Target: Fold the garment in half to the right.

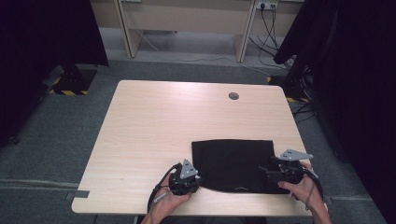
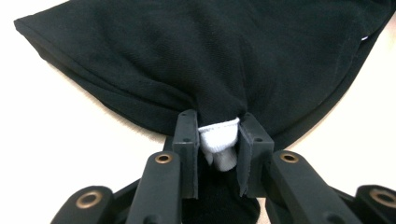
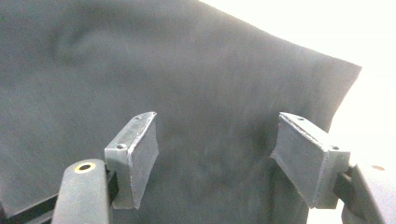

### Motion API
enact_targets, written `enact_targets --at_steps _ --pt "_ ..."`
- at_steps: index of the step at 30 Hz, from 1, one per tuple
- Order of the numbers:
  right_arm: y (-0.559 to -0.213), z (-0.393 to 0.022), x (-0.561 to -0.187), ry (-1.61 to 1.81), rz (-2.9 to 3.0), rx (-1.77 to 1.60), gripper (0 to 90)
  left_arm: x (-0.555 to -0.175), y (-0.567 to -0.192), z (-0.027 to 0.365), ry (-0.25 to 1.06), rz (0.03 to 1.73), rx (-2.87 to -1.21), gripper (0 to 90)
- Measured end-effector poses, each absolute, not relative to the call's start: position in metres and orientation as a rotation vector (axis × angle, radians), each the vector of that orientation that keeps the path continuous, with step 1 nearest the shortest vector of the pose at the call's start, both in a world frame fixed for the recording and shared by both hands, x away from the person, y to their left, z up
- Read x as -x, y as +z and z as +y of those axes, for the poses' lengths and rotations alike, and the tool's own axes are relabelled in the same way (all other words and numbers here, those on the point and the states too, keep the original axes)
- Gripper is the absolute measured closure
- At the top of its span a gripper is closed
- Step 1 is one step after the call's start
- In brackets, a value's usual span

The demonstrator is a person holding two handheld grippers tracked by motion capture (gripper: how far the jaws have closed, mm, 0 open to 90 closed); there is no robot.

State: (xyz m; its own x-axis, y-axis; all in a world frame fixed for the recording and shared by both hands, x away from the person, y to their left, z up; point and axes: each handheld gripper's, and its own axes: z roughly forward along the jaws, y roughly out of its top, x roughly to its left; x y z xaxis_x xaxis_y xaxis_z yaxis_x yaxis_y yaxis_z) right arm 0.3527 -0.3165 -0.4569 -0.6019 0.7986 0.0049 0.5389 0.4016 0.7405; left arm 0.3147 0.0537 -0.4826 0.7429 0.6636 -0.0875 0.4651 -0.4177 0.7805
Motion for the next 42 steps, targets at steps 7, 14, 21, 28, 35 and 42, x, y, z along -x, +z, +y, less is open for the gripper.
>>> enact_targets --at_steps 7,14,21,28,35,42 --pt "-0.433 -0.285 -0.358 1.118 2.308 -1.047 30.9 -0.315 -0.483 0.054 0.291 0.85 -2.086 71.9" --pt "-0.425 -0.235 -0.382 1.168 2.35 -0.973 30.8 -0.316 -0.483 0.055 0.281 0.861 -2.081 71.5" --pt "-0.423 -0.199 -0.396 1.184 2.403 -0.929 30.9 -0.316 -0.483 0.055 0.277 0.861 -2.08 71.3" --pt "-0.424 -0.181 -0.407 1.178 2.435 -0.918 30.9 -0.317 -0.483 0.056 0.258 0.867 -2.071 71.3" --pt "-0.427 -0.162 -0.416 1.17 2.478 -0.887 31.2 -0.317 -0.483 0.055 0.269 0.864 -2.074 71.3" --pt "-0.429 -0.148 -0.426 1.152 2.503 -0.885 31.6 -0.315 -0.483 0.054 0.29 0.857 -2.084 71.2"
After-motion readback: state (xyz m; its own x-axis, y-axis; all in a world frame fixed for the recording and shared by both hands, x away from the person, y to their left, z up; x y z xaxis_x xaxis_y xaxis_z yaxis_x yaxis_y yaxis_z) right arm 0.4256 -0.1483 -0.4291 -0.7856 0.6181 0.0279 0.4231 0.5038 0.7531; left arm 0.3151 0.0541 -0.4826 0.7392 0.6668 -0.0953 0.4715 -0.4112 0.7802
